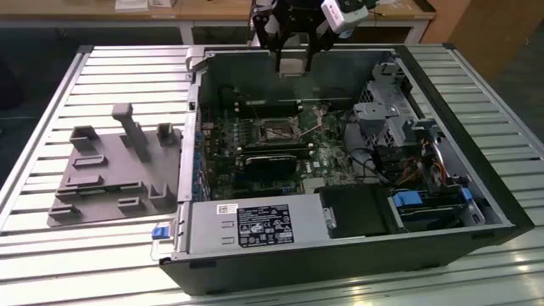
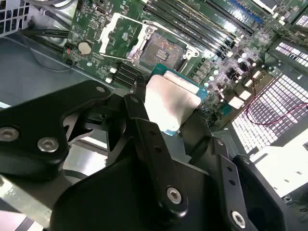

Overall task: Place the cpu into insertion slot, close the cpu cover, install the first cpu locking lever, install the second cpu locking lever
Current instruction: 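Place the cpu into insertion slot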

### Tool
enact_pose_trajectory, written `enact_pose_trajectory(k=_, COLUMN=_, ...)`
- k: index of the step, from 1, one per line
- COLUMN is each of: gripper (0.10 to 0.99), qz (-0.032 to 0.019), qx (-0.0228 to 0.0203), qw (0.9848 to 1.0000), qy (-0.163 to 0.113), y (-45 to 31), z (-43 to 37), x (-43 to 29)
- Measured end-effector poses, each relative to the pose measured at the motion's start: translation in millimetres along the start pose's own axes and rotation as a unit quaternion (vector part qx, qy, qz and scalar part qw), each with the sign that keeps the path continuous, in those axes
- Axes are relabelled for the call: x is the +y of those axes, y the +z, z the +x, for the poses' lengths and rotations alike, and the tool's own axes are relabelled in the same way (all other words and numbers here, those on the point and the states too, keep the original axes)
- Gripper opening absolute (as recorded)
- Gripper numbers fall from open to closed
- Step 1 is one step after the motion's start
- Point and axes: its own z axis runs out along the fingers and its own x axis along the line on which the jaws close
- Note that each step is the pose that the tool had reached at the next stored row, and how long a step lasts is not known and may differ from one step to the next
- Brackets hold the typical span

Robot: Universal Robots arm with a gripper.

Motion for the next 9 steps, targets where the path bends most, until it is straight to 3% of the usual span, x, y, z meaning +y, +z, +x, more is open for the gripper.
enact_pose_trajectory(k=9, gripper=0.537, qz=0.0006, qx=0.0000, qw=1.0000, qy=0.000, y=1.5, z=-0.1, x=-0.1)
